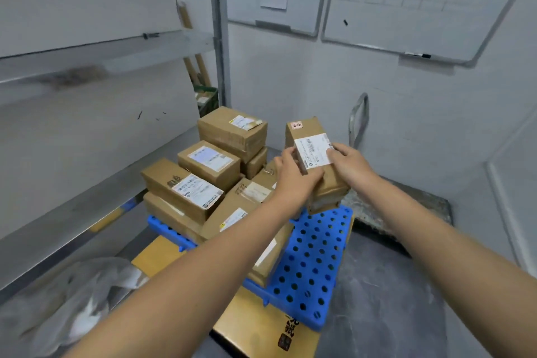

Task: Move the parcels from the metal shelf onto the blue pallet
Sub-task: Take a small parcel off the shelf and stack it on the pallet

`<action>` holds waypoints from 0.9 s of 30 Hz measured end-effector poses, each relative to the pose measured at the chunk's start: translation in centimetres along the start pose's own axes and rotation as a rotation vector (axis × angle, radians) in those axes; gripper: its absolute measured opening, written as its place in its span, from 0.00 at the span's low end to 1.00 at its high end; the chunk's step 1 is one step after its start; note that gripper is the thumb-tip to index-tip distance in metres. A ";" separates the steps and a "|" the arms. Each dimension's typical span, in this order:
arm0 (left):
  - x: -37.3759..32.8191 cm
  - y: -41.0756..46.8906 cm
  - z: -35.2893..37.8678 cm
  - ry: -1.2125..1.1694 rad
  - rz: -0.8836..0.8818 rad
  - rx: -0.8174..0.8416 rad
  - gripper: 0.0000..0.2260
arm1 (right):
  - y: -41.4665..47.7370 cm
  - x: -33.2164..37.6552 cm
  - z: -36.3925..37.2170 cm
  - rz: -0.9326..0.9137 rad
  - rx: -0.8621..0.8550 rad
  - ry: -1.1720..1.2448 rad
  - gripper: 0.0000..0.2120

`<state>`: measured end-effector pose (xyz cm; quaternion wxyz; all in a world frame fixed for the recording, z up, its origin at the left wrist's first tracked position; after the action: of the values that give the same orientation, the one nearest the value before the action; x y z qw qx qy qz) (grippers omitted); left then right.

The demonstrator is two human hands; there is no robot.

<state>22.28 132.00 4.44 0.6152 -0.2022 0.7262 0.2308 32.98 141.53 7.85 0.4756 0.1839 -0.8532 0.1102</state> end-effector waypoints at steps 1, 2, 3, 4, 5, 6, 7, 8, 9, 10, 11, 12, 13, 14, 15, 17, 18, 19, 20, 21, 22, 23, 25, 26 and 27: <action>0.6 0.7 -0.2 -0.004 -0.020 -0.010 0.33 | 1.0 -0.1 0.6 0.000 0.027 -0.015 0.16; 1.2 1.4 -0.5 -0.005 -0.036 -0.023 0.32 | 2.1 -0.2 1.3 -0.003 0.053 -0.031 0.16; 1.8 2.1 -0.9 -0.008 -0.053 -0.038 0.32 | 3.1 -0.2 2.0 -0.008 0.078 -0.039 0.16; 2.3 2.6 -1.2 -0.010 -0.070 -0.054 0.31 | 4.0 -0.4 2.6 -0.015 0.101 -0.040 0.16; 3.0 3.3 -1.6 -0.010 -0.088 -0.081 0.30 | 5.1 -0.5 3.6 -0.023 0.132 -0.042 0.15; 3.6 3.8 -2.1 -0.007 -0.106 -0.112 0.30 | 6.1 -0.6 4.6 -0.030 0.166 -0.050 0.15; 4.2 4.3 -2.6 -0.004 -0.125 -0.151 0.29 | 7.2 -0.8 5.8 -0.037 0.207 -0.063 0.15; 4.7 4.6 -3.1 -0.003 -0.146 -0.189 0.29 | 8.1 -0.9 6.9 -0.046 0.249 -0.076 0.15; 5.2 4.9 -3.7 0.009 -0.167 -0.223 0.28 | 8.9 -1.1 8.0 -0.055 0.289 -0.083 0.14; 5.9 5.1 -4.1 0.034 -0.191 -0.261 0.26 | 9.7 -1.2 9.2 -0.066 0.338 -0.091 0.14; 6.4 5.1 -4.5 0.060 -0.213 -0.288 0.25 | 10.4 -1.5 10.2 -0.076 0.379 -0.101 0.14; 6.8 5.2 -4.7 0.080 -0.236 -0.315 0.24 | 11.1 -1.7 11.1 -0.080 0.419 -0.113 0.13; 7.3 5.2 -4.9 0.090 -0.262 -0.342 0.23 | 11.6 -2.1 12.0 -0.080 0.458 -0.131 0.12; 7.9 5.1 -5.1 0.095 -0.288 -0.363 0.21 | 11.9 -2.4 12.8 -0.080 0.491 -0.159 0.11; 8.4 5.1 -5.1 0.108 -0.311 -0.389 0.20 | 12.3 -2.7 13.4 -0.090 0.529 -0.192 0.10; 9.1 5.2 -4.9 0.147 -0.345 -0.435 0.20 | 13.1 -3.1 14.6 -0.115 0.601 -0.217 0.09; 9.4 5.3 -4.9 0.161 -0.355 -0.461 0.20 | 13.4 -3.2 15.2 -0.124 0.635 -0.213 0.08; 9.6 5.3 -5.0 0.172 -0.362 -0.487 0.20 | 13.6 -3.3 15.7 -0.130 0.661 -0.215 0.07; 9.8 5.4 -5.1 0.186 -0.369 -0.517 0.19 | 13.8 -3.4 16.1 -0.137 0.690 -0.216 0.07; 10.0 5.4 -5.2 0.205 -0.377 -0.542 0.19 | 13.8 -3.6 16.5 -0.144 0.720 -0.215 0.07; 10.3 5.3 -5.3 0.224 -0.394 -0.562 0.19 | 13.9 -3.8 17.0 -0.157 0.752 -0.213 0.07; 10.6 5.1 -5.4 0.241 -0.415 -0.573 0.19 | 14.0 -3.9 17.4 -0.175 0.774 -0.209 0.07; 11.2 4.8 -5.6 0.278 -0.454 -0.579 0.18 | 14.0 -4.0 18.2 -0.205 0.808 -0.191 0.07; 11.4 4.8 -5.7 0.293 -0.467 -0.584 0.18 | 14.1 -4.1 18.6 -0.213 0.822 -0.180 0.08; 11.5 4.7 -5.7 0.310 -0.474 -0.595 0.17 | 14.1 -4.1 18.9 -0.215 0.831 -0.175 0.10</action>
<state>13.12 132.40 -5.73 0.4492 -0.5654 0.6452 0.2495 14.49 148.39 -5.74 0.2959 0.4562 -0.7493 0.3779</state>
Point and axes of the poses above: each hand's wrist, its own y-axis towards the middle knuckle, its own z-axis out of the palm, x = y × z, the point moved 7 cm from there along y, towards the middle knuckle, and after that the axes turned 1 degree about z, right-handed, at the moved point
